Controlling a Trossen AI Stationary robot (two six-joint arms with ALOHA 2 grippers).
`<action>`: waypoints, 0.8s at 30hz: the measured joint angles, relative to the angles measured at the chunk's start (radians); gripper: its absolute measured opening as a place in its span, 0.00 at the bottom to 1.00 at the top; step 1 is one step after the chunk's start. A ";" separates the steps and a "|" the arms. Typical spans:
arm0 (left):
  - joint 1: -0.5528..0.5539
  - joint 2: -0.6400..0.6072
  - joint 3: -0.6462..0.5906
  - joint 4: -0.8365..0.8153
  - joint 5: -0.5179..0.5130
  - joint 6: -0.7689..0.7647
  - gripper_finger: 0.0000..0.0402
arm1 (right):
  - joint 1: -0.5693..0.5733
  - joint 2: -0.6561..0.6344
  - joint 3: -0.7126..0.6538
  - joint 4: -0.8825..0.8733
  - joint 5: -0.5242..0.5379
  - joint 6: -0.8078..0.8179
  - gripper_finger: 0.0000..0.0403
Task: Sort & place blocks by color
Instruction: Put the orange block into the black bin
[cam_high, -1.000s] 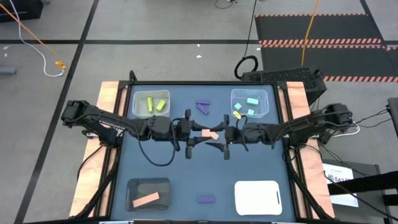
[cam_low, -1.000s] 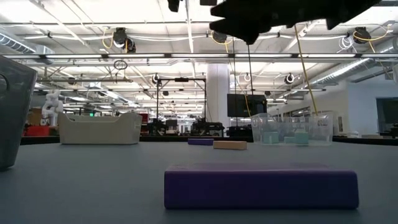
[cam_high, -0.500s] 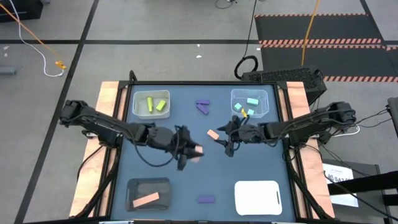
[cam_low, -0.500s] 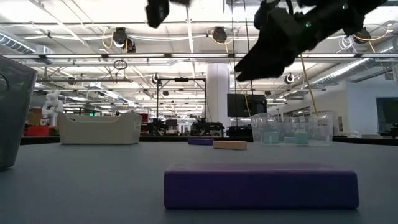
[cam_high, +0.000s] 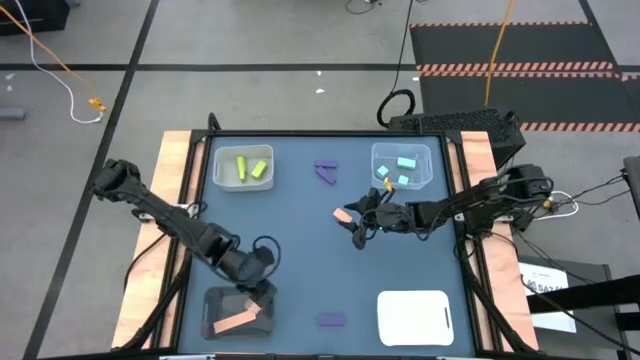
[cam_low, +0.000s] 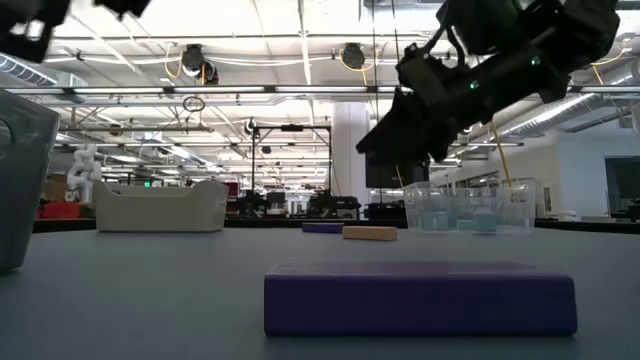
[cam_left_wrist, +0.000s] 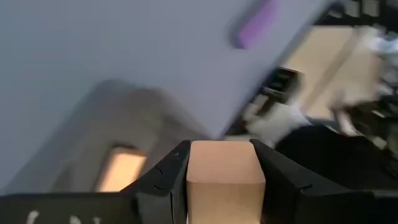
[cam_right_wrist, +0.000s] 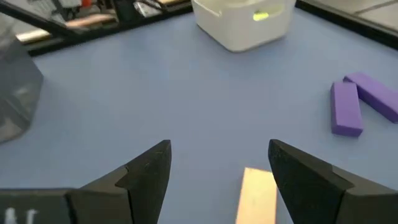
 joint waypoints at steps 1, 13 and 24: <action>-0.016 0.004 0.000 -0.028 -0.020 -0.026 0.34 | -0.004 0.011 0.000 0.000 0.000 0.002 0.64; -0.107 0.089 0.000 -0.181 -0.031 -0.144 0.35 | -0.021 0.038 0.000 -0.101 0.106 0.004 0.64; -0.100 0.089 0.000 -0.178 0.048 -0.128 0.55 | -0.030 0.038 0.000 -0.151 0.102 0.014 0.64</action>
